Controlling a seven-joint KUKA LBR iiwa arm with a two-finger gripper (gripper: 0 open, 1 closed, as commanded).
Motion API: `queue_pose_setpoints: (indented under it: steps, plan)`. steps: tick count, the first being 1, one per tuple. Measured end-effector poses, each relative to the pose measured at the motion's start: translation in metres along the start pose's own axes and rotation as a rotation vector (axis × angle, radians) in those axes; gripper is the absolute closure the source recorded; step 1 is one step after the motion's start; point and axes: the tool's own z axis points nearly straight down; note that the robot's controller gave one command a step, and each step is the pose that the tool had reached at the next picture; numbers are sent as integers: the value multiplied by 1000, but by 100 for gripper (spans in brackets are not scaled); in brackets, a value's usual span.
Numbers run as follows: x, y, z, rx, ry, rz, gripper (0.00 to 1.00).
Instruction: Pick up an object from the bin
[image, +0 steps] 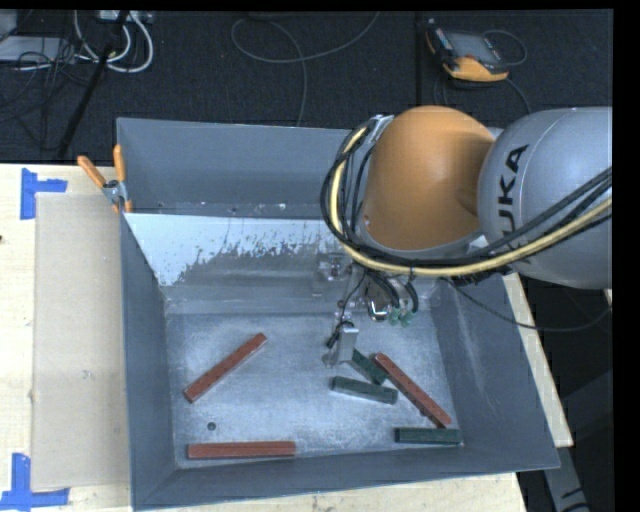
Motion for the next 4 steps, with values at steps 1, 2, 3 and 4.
queue_pose_setpoints:
  steps: [1,2,3,4]
  plan:
    - [-53,25,102,-1,-4,14,0]
    - [-44,77,167,0,-2,-119,0]
    - [-51,103,163,0,-12,-410,0]
    - [-51,102,163,0,-11,-406,100]
